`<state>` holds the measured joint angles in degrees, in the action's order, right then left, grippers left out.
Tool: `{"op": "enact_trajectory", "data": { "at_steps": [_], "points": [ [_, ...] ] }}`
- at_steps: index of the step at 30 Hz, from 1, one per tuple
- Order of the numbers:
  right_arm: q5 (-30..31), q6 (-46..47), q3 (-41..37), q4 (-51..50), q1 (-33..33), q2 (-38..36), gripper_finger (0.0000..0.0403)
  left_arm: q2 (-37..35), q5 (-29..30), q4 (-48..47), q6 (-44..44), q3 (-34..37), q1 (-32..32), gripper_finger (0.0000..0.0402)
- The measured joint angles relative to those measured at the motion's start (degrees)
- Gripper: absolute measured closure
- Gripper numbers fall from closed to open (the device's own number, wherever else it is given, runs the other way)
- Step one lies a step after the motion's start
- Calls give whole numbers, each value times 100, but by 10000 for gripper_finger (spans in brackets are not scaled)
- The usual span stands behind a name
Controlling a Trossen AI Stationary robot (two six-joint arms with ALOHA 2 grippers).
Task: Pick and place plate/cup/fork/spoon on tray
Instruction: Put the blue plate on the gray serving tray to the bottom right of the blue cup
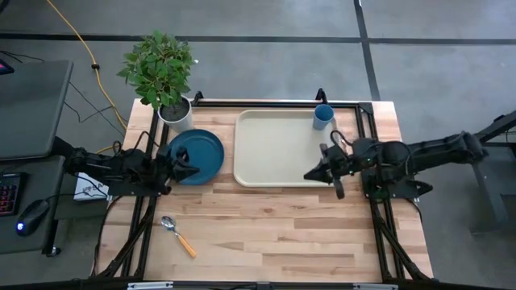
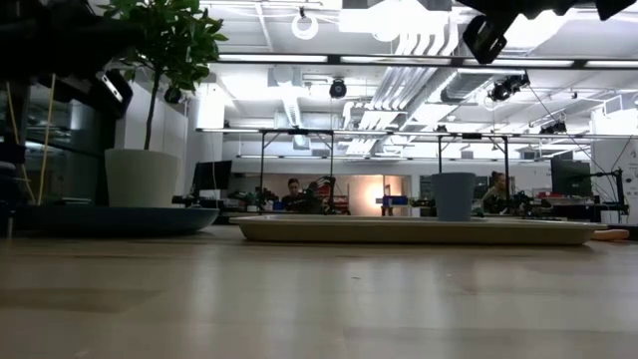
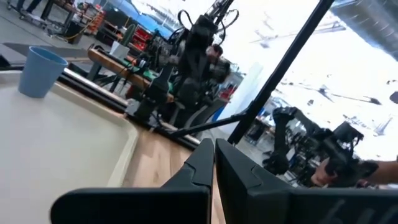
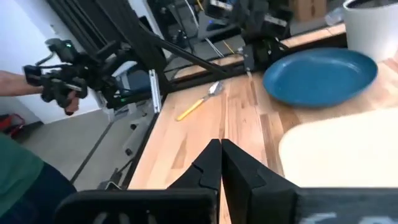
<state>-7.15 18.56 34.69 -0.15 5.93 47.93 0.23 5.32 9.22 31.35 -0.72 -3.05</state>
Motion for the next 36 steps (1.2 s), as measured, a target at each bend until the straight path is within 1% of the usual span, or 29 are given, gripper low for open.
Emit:
{"op": "enact_trajectory", "data": {
  "at_steps": [4,8,13,17,20,23,26,29,31,32,33,36],
  "points": [
    [58,206,3,99,68,124,401,2,12,-16,0,1,0,401],
    [45,204,5,538,168,119,402,1,151,-34,-28,1,0,401],
    [78,168,8,548,288,142,402,2,177,-145,-633,0,2,401],
    [246,-9,8,492,354,281,403,2,195,-197,-743,1,2,401],
    [251,-35,8,287,351,374,403,2,203,-206,-823,1,2,401],
    [214,312,8,-75,350,345,403,2,338,-211,-908,0,2,401],
    [89,501,8,-545,350,28,403,2,532,-211,-907,1,2,401],
    [207,520,-3,-1086,352,-488,403,2,608,-211,-907,-1,2,401],
    [341,544,-253,-886,350,-945,403,2,608,-211,-904,1,2,401],
    [432,608,-503,-587,350,-1164,403,2,608,-211,-903,1,2,401],
    [519,732,-795,-139,350,-1367,403,2,608,-211,-903,1,2,401],
    [964,1103,-1891,1799,350,-1727,403,2,613,-206,-901,1,2,401]
  ]
}}
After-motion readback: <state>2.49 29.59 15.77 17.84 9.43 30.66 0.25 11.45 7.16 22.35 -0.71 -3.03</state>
